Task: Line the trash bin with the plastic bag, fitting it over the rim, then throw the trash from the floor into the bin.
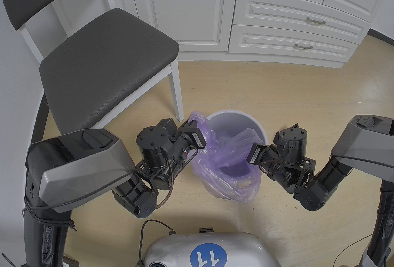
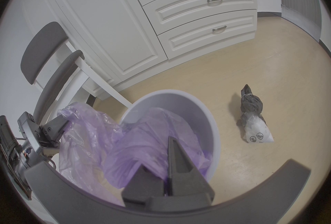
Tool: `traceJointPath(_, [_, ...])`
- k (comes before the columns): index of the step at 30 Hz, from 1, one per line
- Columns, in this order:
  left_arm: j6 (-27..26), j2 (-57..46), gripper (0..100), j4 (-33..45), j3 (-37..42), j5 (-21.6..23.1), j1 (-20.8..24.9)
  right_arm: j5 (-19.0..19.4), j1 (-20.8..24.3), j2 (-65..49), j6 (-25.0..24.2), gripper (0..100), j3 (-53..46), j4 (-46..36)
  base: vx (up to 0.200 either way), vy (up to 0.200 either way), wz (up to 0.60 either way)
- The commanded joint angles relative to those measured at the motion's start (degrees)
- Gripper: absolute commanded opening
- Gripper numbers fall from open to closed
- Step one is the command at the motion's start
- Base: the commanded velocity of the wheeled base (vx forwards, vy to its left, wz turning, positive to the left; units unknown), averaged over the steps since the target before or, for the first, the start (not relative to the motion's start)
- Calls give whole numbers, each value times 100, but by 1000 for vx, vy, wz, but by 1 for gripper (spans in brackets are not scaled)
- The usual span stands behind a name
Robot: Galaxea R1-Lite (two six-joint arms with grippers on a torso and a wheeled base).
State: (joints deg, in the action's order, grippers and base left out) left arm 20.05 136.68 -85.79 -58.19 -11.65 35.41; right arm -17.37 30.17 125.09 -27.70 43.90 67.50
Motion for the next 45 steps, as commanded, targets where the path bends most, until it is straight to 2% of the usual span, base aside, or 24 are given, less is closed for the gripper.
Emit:
traceJointPath(1, [34, 25, 0, -44, -35, -74, -8, 6, -11, 24, 1, 0, 13, -9, 0, 0, 0])
traceJointPath(14, [34, 34, 0, 36, -53, -83, -26, 6, -20, 24, 10, 0, 13, -79, 0, 0, 0])
traceJointPath(24, [209, -19, 0, 695, -343, -346, -35, 6, -38, 16, 10, 0, 22, -79, 0, 0, 0])
traceJointPath(32, [658, -80, 0, 1371, -677, -469, -122, -3, -170, 16, 28, 0, 93, -132, 0, 0, 0])
traceJointPath(38, [1229, -212, 0, 2180, -1046, -663, -193, -56, -187, -28, -8, 0, 260, -466, 0, 0, 0])
traceJointPath(45, [1334, -238, 0, 2435, -1134, -671, -219, -100, -222, -20, -8, 0, 339, -518, 0, 0, 0])
